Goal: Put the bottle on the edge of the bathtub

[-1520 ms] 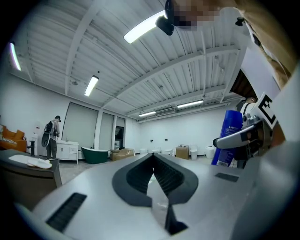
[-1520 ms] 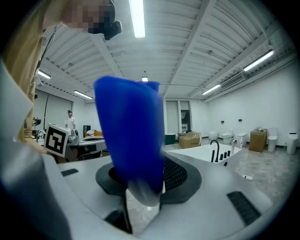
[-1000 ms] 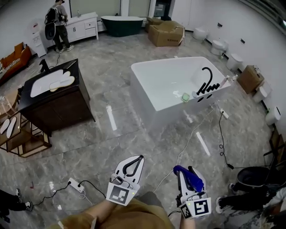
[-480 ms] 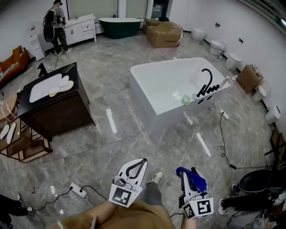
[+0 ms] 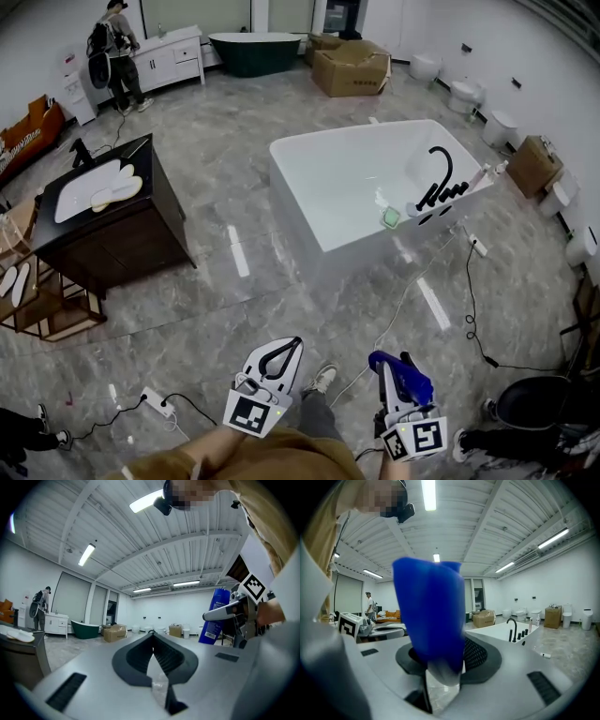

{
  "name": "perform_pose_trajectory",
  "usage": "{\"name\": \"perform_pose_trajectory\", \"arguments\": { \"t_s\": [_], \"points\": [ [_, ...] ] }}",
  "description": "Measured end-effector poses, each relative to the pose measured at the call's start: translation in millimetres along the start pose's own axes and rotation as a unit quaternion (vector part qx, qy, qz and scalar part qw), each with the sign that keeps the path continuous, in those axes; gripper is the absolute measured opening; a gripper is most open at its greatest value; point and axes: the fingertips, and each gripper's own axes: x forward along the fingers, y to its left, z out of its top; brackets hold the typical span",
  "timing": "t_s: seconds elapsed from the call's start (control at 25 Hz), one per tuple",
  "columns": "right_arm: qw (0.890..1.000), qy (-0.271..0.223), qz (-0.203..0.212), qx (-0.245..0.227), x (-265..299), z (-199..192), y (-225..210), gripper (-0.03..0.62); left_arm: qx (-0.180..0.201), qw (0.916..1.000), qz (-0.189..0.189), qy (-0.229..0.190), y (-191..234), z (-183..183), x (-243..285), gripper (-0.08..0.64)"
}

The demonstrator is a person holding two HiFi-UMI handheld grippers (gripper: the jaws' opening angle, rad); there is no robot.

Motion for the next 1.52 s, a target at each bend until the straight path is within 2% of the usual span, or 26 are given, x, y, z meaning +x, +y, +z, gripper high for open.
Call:
{"name": "perform_pose_trajectory", "arguments": {
  "t_s": [0.32, 0.72, 1.08, 1.32, 1.52],
  "points": [
    [1.000, -0.004, 0.009, 0.004, 56, 18, -86, 0.152, 0.017, 0.9998, 0.007, -0.003, 4, 8, 103, 0.005],
    [0.999, -0.017, 0.039, 0.017, 99, 36, -167, 0.152, 0.037, 0.9987, 0.036, 0.004, -4, 19, 186, 0.005],
    [0.997, -0.030, 0.068, 0.025, 124, 42, -189, 0.152, 0.056, 0.9961, 0.064, 0.024, 3, 21, 207, 0.005],
    [0.997, -0.008, 0.068, 0.023, 142, 34, -193, 0.152, 0.043, 0.9971, 0.060, 0.017, 15, 17, 231, 0.005],
    [0.998, 0.009, 0.061, 0.011, 170, 32, -191, 0.152, 0.037, 0.9980, 0.050, 0.010, 41, 10, 252, 0.005]
  ]
}}
